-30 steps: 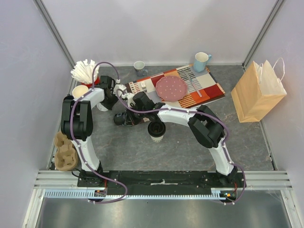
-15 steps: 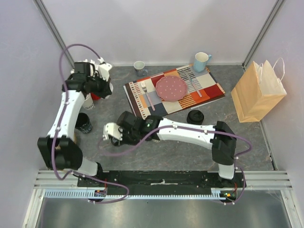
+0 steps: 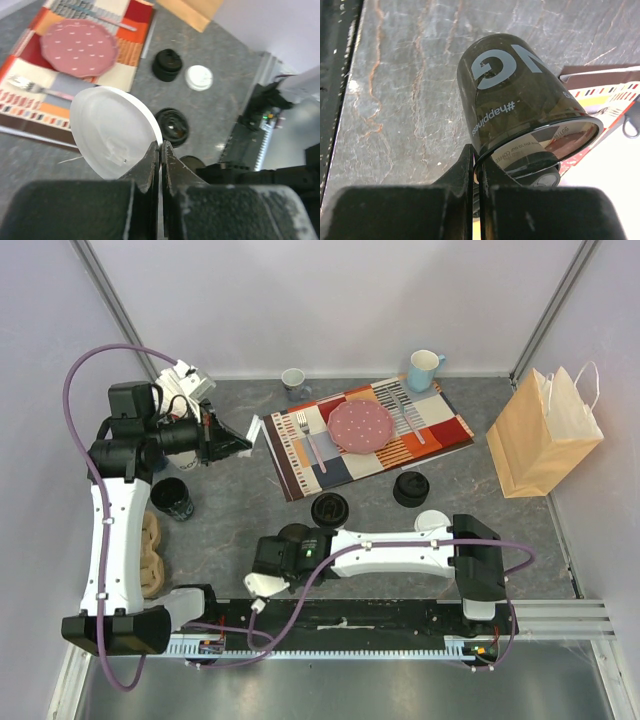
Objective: Pack the takeout coffee
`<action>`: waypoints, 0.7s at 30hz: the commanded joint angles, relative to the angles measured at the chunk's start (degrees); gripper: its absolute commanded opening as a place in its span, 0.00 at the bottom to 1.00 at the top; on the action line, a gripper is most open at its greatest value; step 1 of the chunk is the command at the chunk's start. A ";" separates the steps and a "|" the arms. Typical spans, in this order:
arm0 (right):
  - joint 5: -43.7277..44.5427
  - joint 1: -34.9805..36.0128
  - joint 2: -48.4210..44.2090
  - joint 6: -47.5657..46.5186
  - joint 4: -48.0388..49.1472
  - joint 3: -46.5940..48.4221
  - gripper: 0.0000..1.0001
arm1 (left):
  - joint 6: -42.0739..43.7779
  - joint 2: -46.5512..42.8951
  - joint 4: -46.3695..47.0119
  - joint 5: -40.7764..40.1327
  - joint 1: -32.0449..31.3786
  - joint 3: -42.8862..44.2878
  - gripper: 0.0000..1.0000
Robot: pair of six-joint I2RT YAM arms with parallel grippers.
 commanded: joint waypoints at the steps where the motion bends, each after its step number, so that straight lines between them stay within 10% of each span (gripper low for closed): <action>1: 4.15 2.37 0.54 -5.17 -4.82 0.56 0.00 | -4.36 -0.77 -3.08 13.93 0.22 0.24 0.02; 21: 3.10 3.60 0.64 -5.88 1.85 -0.49 0.46 | -2.69 -2.27 -5.28 13.06 0.31 -1.26 0.02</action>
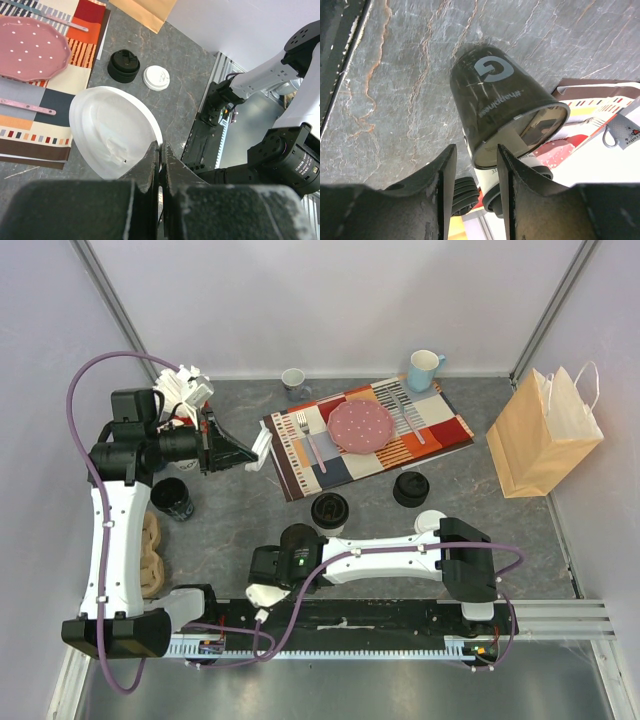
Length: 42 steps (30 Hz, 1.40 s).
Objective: Pack the takeout coffee
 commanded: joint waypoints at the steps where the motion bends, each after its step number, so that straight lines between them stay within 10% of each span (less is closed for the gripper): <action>1: 0.32 0.46 -2.68 0.64 3.65 -0.43 0.47 | -0.71 -0.96 -0.51 -0.12 0.22 -0.36 0.02; 13: -14.62 -0.68 -26.40 5.55 32.90 -10.94 0.75 | 1.92 -1.13 -2.09 1.45 0.31 0.16 0.02; 23: -21.04 -21.77 -45.14 24.35 59.72 -23.28 0.73 | 11.96 -2.10 -11.76 12.17 0.05 1.92 0.02; 34: -33.34 -20.12 -39.08 23.07 72.12 -25.47 0.66 | -24.86 -2.98 11.52 12.00 0.04 2.02 0.02; 42: -26.14 -13.17 -36.18 9.78 72.39 -25.39 0.57 | -41.04 -3.68 23.30 14.38 0.13 -1.94 0.02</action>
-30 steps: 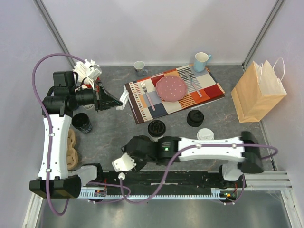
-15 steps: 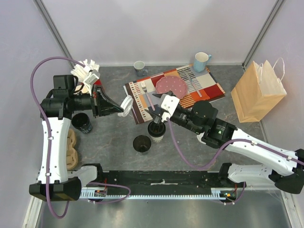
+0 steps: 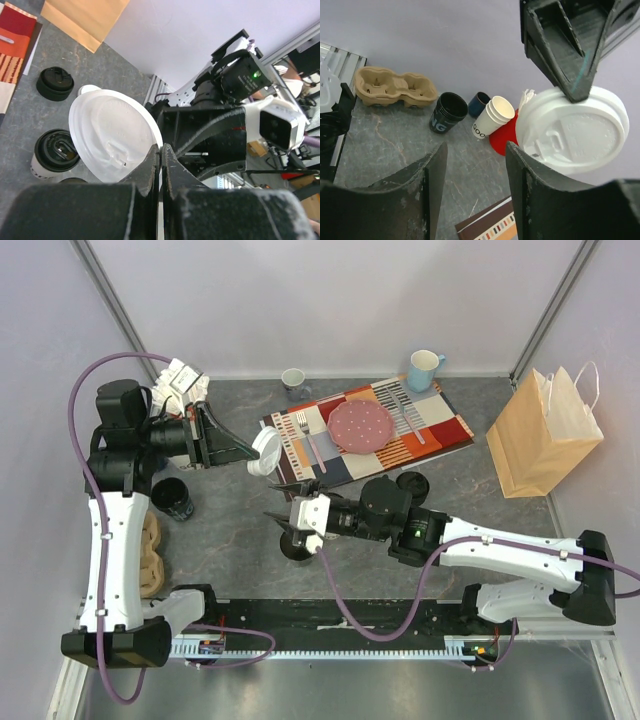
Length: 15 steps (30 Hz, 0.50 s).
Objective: Pack the takeout coffee
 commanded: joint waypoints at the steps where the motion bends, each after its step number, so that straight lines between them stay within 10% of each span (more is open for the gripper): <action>1: 3.00 1.06 0.92 -5.87 4.63 0.47 0.54 | -11.72 -0.82 7.66 3.21 0.13 -1.02 0.02; 15: 10.03 1.06 3.29 -9.65 6.04 1.26 0.49 | -12.33 -1.26 7.74 4.00 0.05 -1.20 0.02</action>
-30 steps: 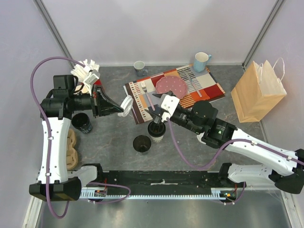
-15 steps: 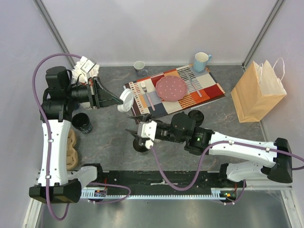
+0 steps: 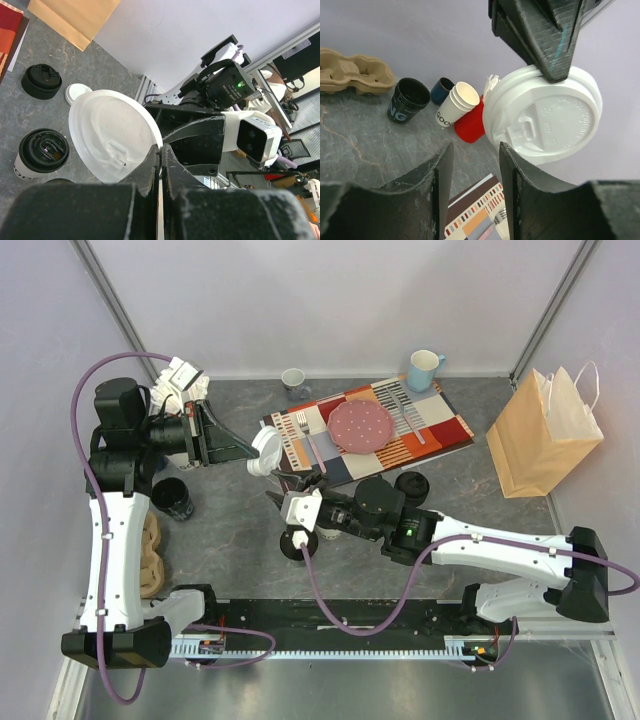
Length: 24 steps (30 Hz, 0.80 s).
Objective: Pack the takeout coffee
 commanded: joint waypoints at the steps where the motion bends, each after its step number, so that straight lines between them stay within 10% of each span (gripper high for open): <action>1: 2.29 0.03 1.39 -2.20 2.32 1.35 0.48 | -2.97 -1.19 1.73 2.80 0.13 -0.08 0.02; 24: 2.91 0.12 -3.00 -4.92 2.32 -0.50 0.45 | -3.06 -1.02 2.44 2.36 0.13 -0.26 0.02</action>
